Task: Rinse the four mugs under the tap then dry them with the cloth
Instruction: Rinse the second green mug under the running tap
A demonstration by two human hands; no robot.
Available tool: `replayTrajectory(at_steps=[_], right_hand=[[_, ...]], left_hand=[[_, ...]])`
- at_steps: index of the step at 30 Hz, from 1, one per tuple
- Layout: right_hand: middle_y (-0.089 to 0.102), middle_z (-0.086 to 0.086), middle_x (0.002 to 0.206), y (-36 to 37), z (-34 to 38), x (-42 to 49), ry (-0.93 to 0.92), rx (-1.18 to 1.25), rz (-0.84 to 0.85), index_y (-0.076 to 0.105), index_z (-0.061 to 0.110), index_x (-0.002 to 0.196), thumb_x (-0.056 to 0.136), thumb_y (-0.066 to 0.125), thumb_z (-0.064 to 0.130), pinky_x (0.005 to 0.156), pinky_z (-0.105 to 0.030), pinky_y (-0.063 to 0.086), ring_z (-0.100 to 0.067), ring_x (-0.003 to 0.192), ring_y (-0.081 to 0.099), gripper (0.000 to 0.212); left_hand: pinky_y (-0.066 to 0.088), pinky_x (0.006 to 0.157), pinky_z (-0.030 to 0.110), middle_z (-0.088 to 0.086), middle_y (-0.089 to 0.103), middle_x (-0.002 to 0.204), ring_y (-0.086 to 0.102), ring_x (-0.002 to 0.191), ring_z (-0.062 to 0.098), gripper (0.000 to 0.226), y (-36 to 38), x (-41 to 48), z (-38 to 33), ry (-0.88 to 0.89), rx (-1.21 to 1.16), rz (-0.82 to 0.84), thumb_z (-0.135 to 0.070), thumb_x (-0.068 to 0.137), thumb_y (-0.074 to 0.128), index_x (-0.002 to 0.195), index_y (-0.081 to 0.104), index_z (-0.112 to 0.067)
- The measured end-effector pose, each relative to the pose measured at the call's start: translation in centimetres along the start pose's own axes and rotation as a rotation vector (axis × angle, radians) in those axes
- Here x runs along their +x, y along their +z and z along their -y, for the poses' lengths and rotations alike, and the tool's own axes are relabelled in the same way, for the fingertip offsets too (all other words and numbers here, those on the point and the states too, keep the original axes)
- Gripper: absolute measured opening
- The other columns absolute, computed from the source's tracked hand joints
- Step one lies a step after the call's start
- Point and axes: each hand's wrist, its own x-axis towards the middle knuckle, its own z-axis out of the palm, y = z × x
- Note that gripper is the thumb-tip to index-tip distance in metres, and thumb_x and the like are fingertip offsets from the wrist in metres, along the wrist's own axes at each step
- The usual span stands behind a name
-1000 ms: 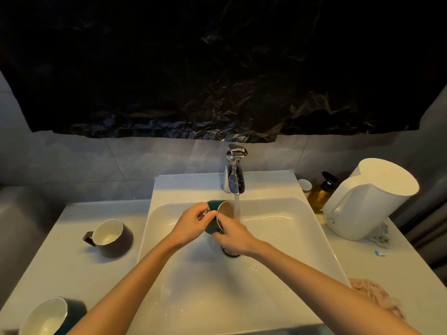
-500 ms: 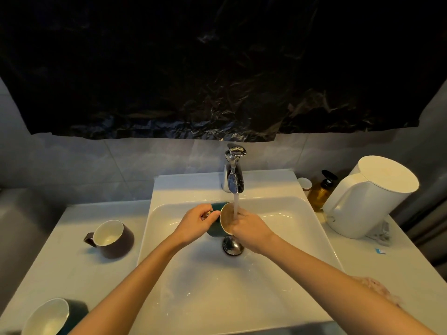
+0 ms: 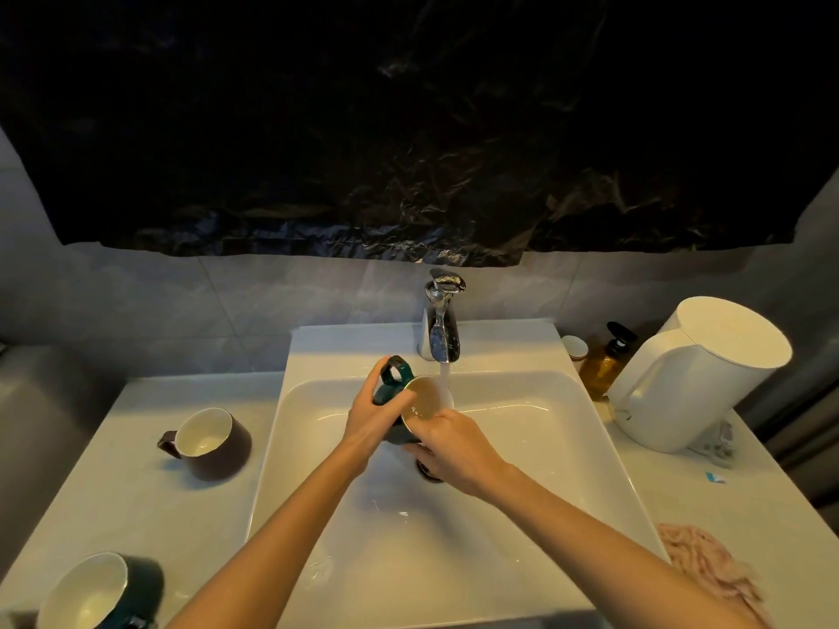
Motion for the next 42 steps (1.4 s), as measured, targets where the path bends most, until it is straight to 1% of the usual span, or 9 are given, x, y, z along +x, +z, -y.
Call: replayTrajectory(at_steps=[4,11,17,21,26,30,35,39,42], right_hand=[[0.063,-0.012,0.122,-0.9,-2.2,0.5,-0.093,-0.337,0.144,0.058,0.008,0.123,0.093,0.057,0.025,0.102,-0.038,0.04,-0.03,0.122,0.05,0.034],[0.062,-0.013,0.116,-0.2,-1.9,0.9,-0.062,-0.239,0.167,0.056,0.006,0.123,0.088,0.058,0.014,0.089,-0.038,0.051,-0.031,0.114,0.052,0.036],[0.063,-0.016,0.108,-0.2,-0.8,1.9,-0.035,-0.094,0.038,0.042,0.007,0.13,0.095,0.051,0.012,0.068,-0.036,0.051,-0.032,0.089,0.063,0.037],[0.06,-0.011,0.126,0.6,0.1,1.0,-0.001,0.129,0.093,0.045,0.011,0.13,0.097,0.053,0.024,0.086,-0.041,0.052,-0.029,0.107,0.059,0.036],[0.07,-0.011,0.105,0.1,-2.0,1.0,-0.222,-0.294,-0.035,0.064,0.007,0.115,0.072,0.08,0.017,0.083,-0.035,0.054,-0.031,0.102,0.065,0.047],[0.064,-0.015,0.116,1.0,0.1,2.0,0.002,0.017,0.141,0.042,0.008,0.13,0.098,0.049,0.021,0.076,-0.043,0.053,-0.033,0.092,0.063,0.035],[0.054,-0.018,0.132,0.6,-2.6,1.3,-0.203,-0.299,0.03,0.046,0.006,0.134,0.09,0.061,0.026,0.105,-0.042,0.042,-0.034,0.132,0.039,0.05],[0.064,-0.018,0.114,1.1,-0.8,2.1,-0.072,-0.165,0.032,0.049,0.006,0.128,0.09,0.061,0.014,0.077,-0.041,0.055,-0.035,0.101,0.062,0.041],[0.056,-0.015,0.13,1.1,-0.2,1.4,-0.044,0.016,0.093,0.043,0.009,0.134,0.098,0.05,0.031,0.097,-0.045,0.047,-0.033,0.113,0.055,0.042]], left_hand=[[0.042,0.104,0.047,0.003,0.041,0.145,0.038,0.13,0.026,0.067,0.3,0.4,-0.2,0.005,0.066,0.015,-0.031,0.086,0.068,0.142,0.034,-0.039],[0.048,0.096,0.04,0.0,0.056,0.119,0.049,0.108,0.021,0.038,0.5,0.9,-0.5,0.018,0.12,0.053,-0.038,0.075,0.07,0.106,0.048,-0.048],[0.045,0.097,0.046,0.001,0.04,0.141,0.041,0.126,0.027,0.068,0.6,0.8,-0.1,-0.042,-0.049,0.022,-0.028,0.089,0.064,0.146,0.028,-0.037],[0.052,0.091,0.042,0.001,0.047,0.136,0.046,0.112,0.019,0.048,0.3,0.2,1.4,-0.021,-0.056,-0.023,-0.027,0.088,0.065,0.133,0.048,-0.033],[0.048,0.098,0.047,-0.002,0.047,0.132,0.045,0.118,0.021,0.05,0.3,0.5,1.5,-0.065,-0.014,-0.037,-0.033,0.085,0.067,0.133,0.051,-0.033],[0.051,0.093,0.046,-0.002,0.044,0.13,0.044,0.116,0.021,0.046,0.6,0.4,1.6,-0.044,-0.119,-0.051,-0.028,0.09,0.062,0.134,0.047,-0.031],[0.048,0.098,0.043,-0.001,0.049,0.13,0.045,0.113,0.019,0.044,0.2,1.2,1.3,-0.027,0.044,-0.019,-0.032,0.085,0.068,0.127,0.055,-0.031],[0.053,0.085,0.039,-0.004,0.042,0.126,0.042,0.115,0.019,0.052,0.7,1.1,1.0,-0.05,-0.113,-0.035,-0.028,0.089,0.064,0.137,0.045,-0.031],[0.051,0.093,0.044,0.0,0.05,0.129,0.046,0.12,0.023,0.043,0.3,1.3,1.7,-0.014,-0.016,-0.053,-0.026,0.086,0.067,0.127,0.054,-0.028]])
